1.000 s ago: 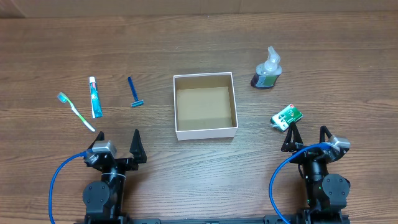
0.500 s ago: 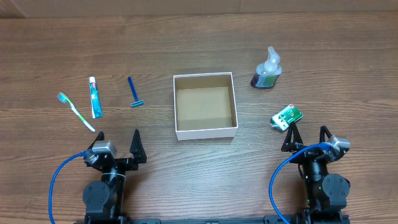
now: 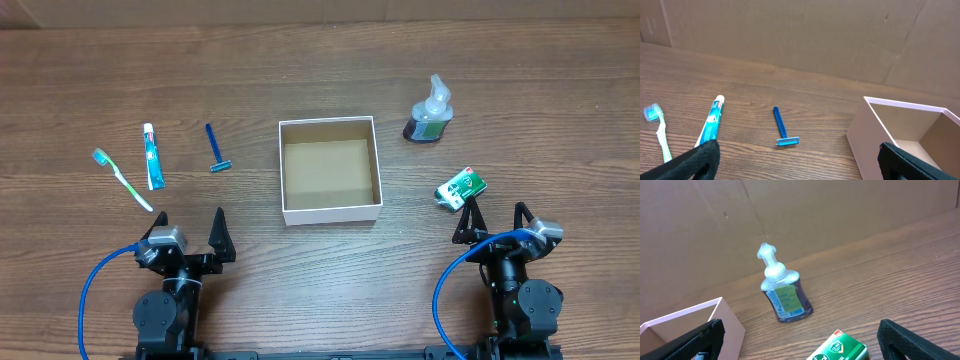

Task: Pack container

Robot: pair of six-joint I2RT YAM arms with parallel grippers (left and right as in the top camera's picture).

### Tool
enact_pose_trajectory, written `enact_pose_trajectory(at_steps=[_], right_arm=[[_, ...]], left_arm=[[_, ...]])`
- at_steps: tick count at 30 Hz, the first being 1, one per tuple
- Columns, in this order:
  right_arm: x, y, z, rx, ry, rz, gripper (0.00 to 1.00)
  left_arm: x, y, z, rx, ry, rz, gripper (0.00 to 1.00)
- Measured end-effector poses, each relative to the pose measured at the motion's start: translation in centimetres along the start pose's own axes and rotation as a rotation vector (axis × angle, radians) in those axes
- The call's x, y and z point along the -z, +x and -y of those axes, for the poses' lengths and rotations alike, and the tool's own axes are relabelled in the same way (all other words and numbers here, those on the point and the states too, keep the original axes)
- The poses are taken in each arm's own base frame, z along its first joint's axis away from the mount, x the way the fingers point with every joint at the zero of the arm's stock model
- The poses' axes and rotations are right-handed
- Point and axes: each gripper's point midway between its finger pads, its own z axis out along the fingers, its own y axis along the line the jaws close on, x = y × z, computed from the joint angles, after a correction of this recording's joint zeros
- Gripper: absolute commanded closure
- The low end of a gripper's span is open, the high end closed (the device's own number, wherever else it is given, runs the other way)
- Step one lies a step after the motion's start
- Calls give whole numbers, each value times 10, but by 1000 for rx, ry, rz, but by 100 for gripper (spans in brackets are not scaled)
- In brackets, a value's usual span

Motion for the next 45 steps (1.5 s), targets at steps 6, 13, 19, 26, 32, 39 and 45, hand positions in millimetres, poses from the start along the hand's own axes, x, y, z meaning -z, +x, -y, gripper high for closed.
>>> enact_pose_trajectory(at_steps=[6,13,19,26,32,39,45], right_arm=[[0,0,0,0,0,-1,0],[0,0,0,0,0,0,0],[0,-2,-1,0,-3,10,0],[0,0,-1,-3,-7,-2,0],[0,18,-3,-6,-18,-109,0],[-9,-25,-28,-19,-5,-320,0],[-51,-49,-50,-22,18,-652,0]], left_arm=[[0,0,0,0,0,0,0],[0,0,0,0,0,0,0],[0,0,0,0,0,0,0],[0,0,0,0,0,0,0],[0,0,0,0,0,0,0],[0,0,0,0,0,-1,0],[0,0,0,0,0,0,0]])
